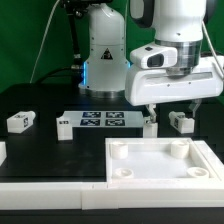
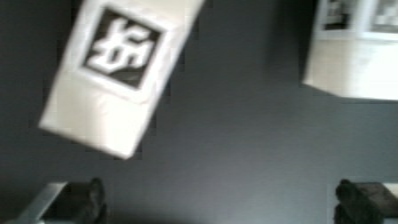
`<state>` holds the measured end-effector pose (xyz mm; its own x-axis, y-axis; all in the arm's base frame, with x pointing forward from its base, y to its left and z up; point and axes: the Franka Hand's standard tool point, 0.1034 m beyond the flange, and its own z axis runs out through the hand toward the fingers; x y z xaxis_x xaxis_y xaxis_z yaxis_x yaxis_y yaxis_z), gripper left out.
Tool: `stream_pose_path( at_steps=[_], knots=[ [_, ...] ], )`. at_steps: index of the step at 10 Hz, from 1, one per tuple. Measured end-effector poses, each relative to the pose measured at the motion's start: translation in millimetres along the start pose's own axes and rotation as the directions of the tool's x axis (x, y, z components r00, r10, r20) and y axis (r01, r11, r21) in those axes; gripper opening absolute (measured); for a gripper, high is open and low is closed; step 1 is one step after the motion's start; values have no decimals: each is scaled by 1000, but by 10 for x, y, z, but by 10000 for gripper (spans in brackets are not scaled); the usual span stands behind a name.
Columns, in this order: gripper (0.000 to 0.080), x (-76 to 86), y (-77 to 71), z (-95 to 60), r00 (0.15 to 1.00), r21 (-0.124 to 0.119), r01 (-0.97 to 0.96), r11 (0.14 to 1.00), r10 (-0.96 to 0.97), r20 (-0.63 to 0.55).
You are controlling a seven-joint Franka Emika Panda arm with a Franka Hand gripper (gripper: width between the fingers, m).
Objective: Assemble one leg
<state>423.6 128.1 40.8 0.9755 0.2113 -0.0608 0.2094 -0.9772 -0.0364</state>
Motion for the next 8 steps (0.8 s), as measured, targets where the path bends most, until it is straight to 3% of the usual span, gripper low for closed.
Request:
stream_pose_path(
  at_steps=[1, 4, 6, 8],
  knots=[
    [648, -15, -78, -8, 994, 10, -105, 994, 105, 2],
    [648, -17, -74, -9, 996, 4, -82, 997, 82, 40],
    [648, -103, -50, -5, 983, -14, -69, 997, 71, 170],
    [648, -224, -101, 5, 916, -58, -96, 994, 111, 385]
  ],
)
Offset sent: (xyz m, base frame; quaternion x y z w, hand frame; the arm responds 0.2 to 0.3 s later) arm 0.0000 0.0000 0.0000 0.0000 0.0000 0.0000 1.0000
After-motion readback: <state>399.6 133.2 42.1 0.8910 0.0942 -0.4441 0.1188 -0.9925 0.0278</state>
